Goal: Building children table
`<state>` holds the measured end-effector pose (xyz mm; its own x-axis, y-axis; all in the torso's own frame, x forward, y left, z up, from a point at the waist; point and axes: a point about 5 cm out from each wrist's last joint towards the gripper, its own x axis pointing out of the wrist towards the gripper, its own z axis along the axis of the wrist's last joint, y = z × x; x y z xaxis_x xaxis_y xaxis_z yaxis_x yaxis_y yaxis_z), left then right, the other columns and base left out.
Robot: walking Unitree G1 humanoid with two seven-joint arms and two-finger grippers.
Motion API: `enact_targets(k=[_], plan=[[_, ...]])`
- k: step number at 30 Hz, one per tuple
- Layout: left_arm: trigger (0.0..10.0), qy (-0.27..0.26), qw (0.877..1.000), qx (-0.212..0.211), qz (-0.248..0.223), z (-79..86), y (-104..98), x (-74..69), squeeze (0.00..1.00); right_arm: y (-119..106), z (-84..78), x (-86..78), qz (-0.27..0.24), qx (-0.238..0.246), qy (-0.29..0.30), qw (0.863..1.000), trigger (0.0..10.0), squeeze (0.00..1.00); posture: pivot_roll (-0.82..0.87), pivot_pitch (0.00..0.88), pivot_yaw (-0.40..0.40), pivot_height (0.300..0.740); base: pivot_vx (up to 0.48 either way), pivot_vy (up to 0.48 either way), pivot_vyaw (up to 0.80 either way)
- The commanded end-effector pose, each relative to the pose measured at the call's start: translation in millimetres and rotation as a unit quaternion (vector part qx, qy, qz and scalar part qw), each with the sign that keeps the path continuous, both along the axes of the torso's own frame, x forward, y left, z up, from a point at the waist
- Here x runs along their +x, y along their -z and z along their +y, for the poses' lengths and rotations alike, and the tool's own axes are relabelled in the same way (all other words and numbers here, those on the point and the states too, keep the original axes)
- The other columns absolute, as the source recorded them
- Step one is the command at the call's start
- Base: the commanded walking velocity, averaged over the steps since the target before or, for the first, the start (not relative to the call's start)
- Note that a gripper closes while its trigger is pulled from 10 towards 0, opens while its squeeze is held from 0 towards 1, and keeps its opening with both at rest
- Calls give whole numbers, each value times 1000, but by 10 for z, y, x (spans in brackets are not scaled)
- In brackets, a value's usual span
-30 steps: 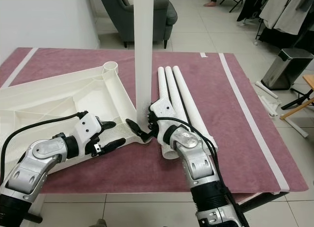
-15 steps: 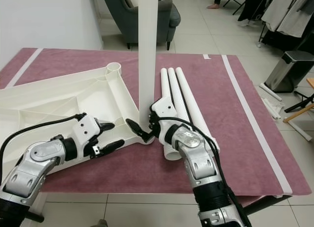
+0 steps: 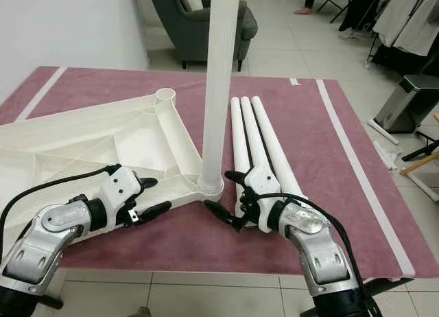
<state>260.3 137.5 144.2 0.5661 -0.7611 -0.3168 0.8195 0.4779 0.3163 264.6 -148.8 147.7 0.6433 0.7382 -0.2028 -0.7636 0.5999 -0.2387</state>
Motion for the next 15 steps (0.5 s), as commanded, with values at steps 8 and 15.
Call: enact_targets(k=[8, 15], plan=[[10000, 34, 998, 49, -9, 63, -16, -101, 0, 86, -151, -104, 23, -64, -37, 997, 10000, 0, 95, 73, -12, 740, 0, 0, 0], [10000, 58, 995, 76, 9, 165, -8, -126, 0, 191, -60, -216, 45, -81, -90, 992, 10000, 0, 106, 67, -11, 740, 0, 0, 0]])
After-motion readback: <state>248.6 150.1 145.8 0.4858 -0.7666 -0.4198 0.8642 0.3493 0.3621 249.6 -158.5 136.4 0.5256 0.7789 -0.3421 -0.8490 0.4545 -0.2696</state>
